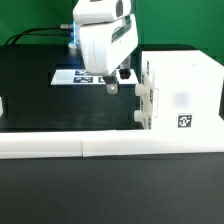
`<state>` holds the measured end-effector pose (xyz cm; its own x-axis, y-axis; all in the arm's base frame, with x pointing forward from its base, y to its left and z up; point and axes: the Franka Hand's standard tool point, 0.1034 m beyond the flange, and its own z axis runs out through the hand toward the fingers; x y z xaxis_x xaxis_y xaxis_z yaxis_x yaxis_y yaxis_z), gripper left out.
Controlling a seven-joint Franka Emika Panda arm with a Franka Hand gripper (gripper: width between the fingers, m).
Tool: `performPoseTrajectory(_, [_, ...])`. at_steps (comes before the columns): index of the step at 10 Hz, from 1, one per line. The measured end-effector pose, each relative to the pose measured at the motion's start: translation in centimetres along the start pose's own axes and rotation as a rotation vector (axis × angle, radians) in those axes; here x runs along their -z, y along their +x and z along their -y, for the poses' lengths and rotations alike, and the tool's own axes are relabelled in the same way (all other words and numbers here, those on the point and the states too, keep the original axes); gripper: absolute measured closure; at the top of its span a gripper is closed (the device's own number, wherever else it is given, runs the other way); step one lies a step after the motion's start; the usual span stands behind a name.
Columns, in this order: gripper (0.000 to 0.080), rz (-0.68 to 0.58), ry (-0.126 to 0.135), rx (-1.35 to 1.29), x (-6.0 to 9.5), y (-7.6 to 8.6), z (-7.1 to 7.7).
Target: Assemble drawer
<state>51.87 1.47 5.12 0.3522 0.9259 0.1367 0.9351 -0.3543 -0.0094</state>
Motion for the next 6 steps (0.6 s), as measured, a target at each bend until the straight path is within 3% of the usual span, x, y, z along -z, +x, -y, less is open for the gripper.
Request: performPoseTrajectory(6, [0.0151,0.0,0.002,-0.001,-0.07,-0.06,0.04])
